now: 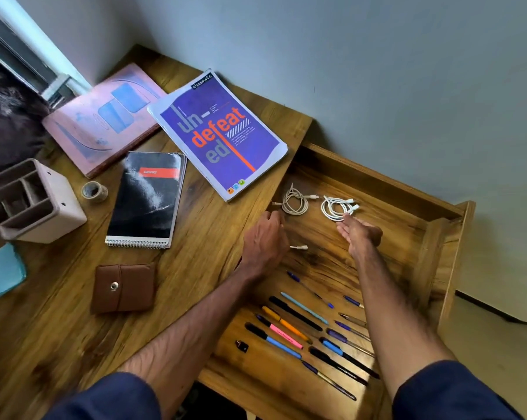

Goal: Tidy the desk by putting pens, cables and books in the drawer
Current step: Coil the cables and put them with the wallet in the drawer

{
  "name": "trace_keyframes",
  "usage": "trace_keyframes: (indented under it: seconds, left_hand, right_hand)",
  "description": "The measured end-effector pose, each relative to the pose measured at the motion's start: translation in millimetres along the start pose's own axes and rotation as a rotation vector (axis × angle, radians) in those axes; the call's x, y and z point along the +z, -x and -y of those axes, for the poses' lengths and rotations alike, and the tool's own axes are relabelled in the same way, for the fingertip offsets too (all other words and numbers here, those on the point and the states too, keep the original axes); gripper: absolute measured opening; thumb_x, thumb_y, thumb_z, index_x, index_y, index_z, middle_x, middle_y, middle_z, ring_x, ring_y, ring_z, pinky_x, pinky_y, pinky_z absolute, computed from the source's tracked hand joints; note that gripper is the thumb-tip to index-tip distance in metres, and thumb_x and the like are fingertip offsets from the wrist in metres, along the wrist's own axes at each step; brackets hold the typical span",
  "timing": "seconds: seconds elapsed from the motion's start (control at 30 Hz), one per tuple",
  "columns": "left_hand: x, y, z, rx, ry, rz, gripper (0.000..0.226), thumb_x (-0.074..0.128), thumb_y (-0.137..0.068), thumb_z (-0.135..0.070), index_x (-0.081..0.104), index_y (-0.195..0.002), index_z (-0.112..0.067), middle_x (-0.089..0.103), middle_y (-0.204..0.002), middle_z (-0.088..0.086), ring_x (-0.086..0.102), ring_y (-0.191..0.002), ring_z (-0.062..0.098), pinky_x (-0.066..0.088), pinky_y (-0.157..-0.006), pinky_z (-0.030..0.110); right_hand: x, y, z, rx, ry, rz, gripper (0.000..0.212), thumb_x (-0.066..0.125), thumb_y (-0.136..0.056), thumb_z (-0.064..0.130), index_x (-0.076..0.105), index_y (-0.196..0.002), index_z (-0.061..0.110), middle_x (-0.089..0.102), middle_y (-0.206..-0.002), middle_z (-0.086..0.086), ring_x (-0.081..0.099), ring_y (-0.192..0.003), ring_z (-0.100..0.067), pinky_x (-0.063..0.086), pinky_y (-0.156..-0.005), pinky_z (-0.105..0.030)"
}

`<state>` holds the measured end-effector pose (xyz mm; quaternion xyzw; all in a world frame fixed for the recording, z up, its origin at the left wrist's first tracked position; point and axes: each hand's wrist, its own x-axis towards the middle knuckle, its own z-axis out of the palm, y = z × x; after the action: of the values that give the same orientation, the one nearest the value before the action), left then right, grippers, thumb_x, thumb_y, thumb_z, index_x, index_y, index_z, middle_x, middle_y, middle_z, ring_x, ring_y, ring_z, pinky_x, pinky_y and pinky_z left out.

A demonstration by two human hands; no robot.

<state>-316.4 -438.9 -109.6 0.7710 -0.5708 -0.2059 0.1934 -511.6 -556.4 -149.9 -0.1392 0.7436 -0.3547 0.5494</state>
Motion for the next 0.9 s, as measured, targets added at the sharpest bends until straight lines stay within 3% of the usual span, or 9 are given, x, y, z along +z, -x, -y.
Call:
trace_keyframes:
  seconds: [0.27, 0.37, 0.47, 0.57, 0.8, 0.9]
  left_hand:
    - [-3, 14, 9, 0.026, 0.008, 0.006, 0.014, 0.046, -0.103, -0.027, 0.057, -0.109, -0.018, 0.054, -0.096, 0.0, 0.048, -0.074, 0.009, 0.029, -0.058, 0.016]
    - [-15, 27, 13, 0.021, 0.04, -0.005, 0.013, 0.048, -0.102, -0.026, 0.058, -0.105, -0.019, 0.059, -0.097, -0.001, 0.053, -0.076, 0.009, 0.04, -0.06, 0.018]
    - [-39, 47, 17, -0.021, 0.097, -0.042, 0.014, 0.049, -0.101, -0.025, 0.061, -0.106, -0.02, 0.061, -0.097, -0.002, 0.056, -0.077, 0.009, 0.052, -0.064, 0.026]
    - [-67, 69, 26, -0.092, 0.095, -0.087, 0.014, 0.05, -0.101, -0.025, 0.063, -0.106, -0.02, 0.062, -0.098, -0.002, 0.058, -0.082, 0.01, 0.052, -0.069, 0.027]
    - [-122, 118, 63, -0.28, 0.127, -0.214, 0.015, 0.05, -0.09, -0.027, 0.063, -0.091, -0.02, 0.069, -0.09, 0.004, 0.065, -0.082, 0.025, 0.055, -0.073, 0.04]
    - [-135, 133, 90, -0.368, 0.199, -0.314, 0.017, 0.05, -0.084, -0.023, 0.064, -0.083, -0.013, 0.067, -0.084, 0.01, 0.064, -0.079, 0.032, 0.053, -0.071, 0.045]
  right_hand:
    - [-3, 32, -34, -0.067, 0.076, -0.03, 0.026, 0.066, -0.092, 0.004, 0.067, -0.117, -0.003, 0.076, -0.092, -0.015, 0.077, -0.079, -0.02, 0.063, -0.079, -0.034]
    - [1, 62, -46, -0.151, 0.114, 0.003, 0.021, 0.067, -0.091, 0.005, 0.07, -0.111, 0.001, 0.077, -0.086, -0.01, 0.077, -0.076, -0.018, 0.064, -0.074, -0.033]
    - [10, 105, -52, -0.262, 0.155, 0.063, 0.016, 0.067, -0.092, 0.007, 0.072, -0.106, 0.004, 0.077, -0.082, -0.007, 0.076, -0.073, -0.016, 0.063, -0.065, -0.027]
    - [23, 152, -55, -0.424, 0.26, 0.154, 0.011, 0.066, -0.092, 0.008, 0.074, -0.1, 0.008, 0.076, -0.08, -0.004, 0.075, -0.07, -0.013, 0.061, -0.061, -0.026]
    - [59, 240, -75, -0.667, 0.475, 0.362, 0.012, 0.065, -0.089, 0.024, 0.071, -0.078, 0.023, 0.074, -0.068, 0.003, 0.073, -0.063, -0.01, 0.063, -0.065, -0.043]
    - [78, 262, -87, -0.734, 0.574, 0.433, 0.019, 0.064, -0.085, 0.029, 0.071, -0.071, 0.017, 0.073, -0.064, 0.001, 0.072, -0.059, -0.011, 0.061, -0.063, -0.041]
